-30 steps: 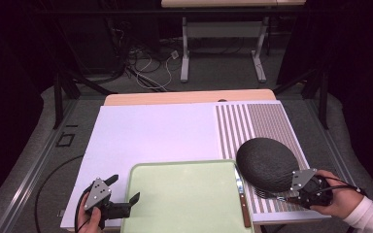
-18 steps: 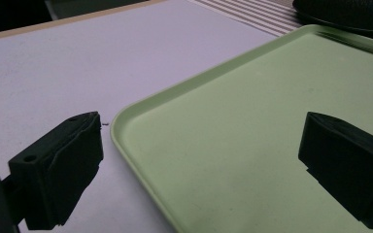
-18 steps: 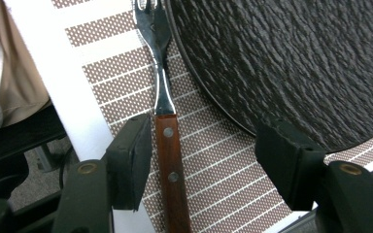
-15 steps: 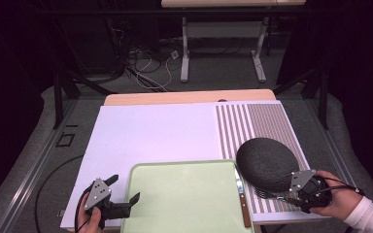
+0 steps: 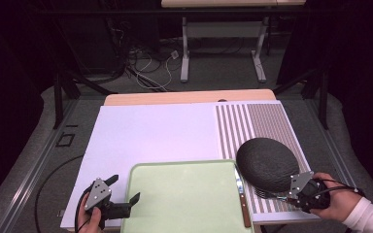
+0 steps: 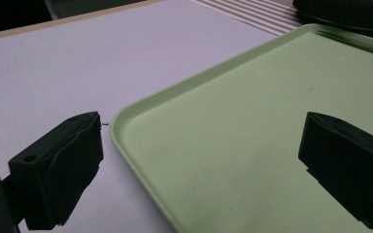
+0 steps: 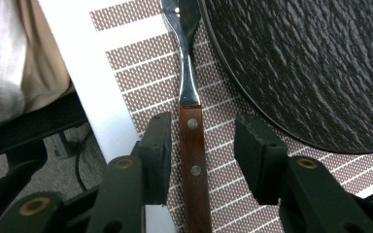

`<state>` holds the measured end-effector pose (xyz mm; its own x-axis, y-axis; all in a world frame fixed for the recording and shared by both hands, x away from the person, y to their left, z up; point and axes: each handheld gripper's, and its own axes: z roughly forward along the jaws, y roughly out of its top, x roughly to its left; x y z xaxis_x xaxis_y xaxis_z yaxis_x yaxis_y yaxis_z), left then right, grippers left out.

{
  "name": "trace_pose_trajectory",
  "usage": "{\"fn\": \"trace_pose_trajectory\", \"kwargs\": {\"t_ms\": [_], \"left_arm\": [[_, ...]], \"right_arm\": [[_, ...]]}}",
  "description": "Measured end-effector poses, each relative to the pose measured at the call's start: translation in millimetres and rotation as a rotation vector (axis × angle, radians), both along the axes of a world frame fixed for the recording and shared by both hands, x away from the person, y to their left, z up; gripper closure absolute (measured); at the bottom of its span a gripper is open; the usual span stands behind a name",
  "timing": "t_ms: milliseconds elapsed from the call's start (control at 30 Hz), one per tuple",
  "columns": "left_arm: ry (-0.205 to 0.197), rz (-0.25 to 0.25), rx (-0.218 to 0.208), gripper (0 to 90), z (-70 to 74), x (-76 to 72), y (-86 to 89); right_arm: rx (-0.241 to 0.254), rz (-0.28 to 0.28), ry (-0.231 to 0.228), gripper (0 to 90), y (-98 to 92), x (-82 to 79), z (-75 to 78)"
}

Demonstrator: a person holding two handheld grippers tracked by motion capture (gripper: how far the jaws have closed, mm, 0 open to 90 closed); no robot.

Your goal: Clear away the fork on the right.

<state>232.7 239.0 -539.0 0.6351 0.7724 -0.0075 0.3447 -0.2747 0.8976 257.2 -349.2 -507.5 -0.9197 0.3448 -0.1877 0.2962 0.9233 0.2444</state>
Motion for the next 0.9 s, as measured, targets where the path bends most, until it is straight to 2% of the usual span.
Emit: {"fn": "trace_pose_trajectory", "kwargs": {"t_ms": [300, 333, 367, 400, 467, 533, 567, 600, 800, 833, 900], "left_arm": [[-0.002, -0.001, 0.001, 2.7, 0.1, -0.1, 0.7], [-0.002, -0.002, 0.001, 2.7, 0.1, -0.2, 0.6], [-0.002, -0.002, 0.001, 2.8, 0.1, -0.2, 0.6], [-0.004, -0.002, 0.005, 2.7, 0.2, -0.2, 0.8], [-0.002, -0.002, 0.002, 2.8, 0.1, -0.1, 0.6], [-0.001, -0.002, 0.002, 2.8, 0.0, -0.1, 0.6], [-0.001, -0.001, 0.002, 2.7, 0.0, -0.1, 0.6], [-0.001, -0.002, 0.002, 2.7, 0.0, 0.0, 0.6], [0.000, -0.001, 0.003, 2.8, -0.1, 0.0, 0.6], [0.000, -0.002, 0.003, 2.8, -0.1, 0.0, 0.6], [-0.001, -0.002, 0.004, 2.8, -0.1, -0.1, 0.7]], "right_arm": [[-0.046, 0.032, -0.019, 59.1, 3.9, 0.5, -5.5], [-0.059, 0.032, -0.027, 59.5, 4.5, 0.2, -4.8], [-0.045, 0.030, -0.025, 59.1, 4.5, 0.3, -5.7], [-0.054, 0.012, -0.020, 59.3, 4.9, 0.2, -5.5], [-0.072, 0.015, -0.026, 63.8, 5.6, 0.4, -4.9], [-0.084, 0.018, -0.007, 66.3, 6.6, 0.3, -4.9], [-0.096, 0.025, -0.019, 67.2, 7.2, 0.3, -5.0], [-0.050, 0.021, 0.004, 68.7, 6.7, 0.4, -8.8], [-0.057, 0.040, 0.008, 71.2, 8.9, 1.4, -11.8], [-0.050, 0.022, 0.016, 71.0, 9.1, 1.1, -12.5], [-0.070, 0.027, 0.013, 71.0, 9.5, 1.4, -11.5]]}}
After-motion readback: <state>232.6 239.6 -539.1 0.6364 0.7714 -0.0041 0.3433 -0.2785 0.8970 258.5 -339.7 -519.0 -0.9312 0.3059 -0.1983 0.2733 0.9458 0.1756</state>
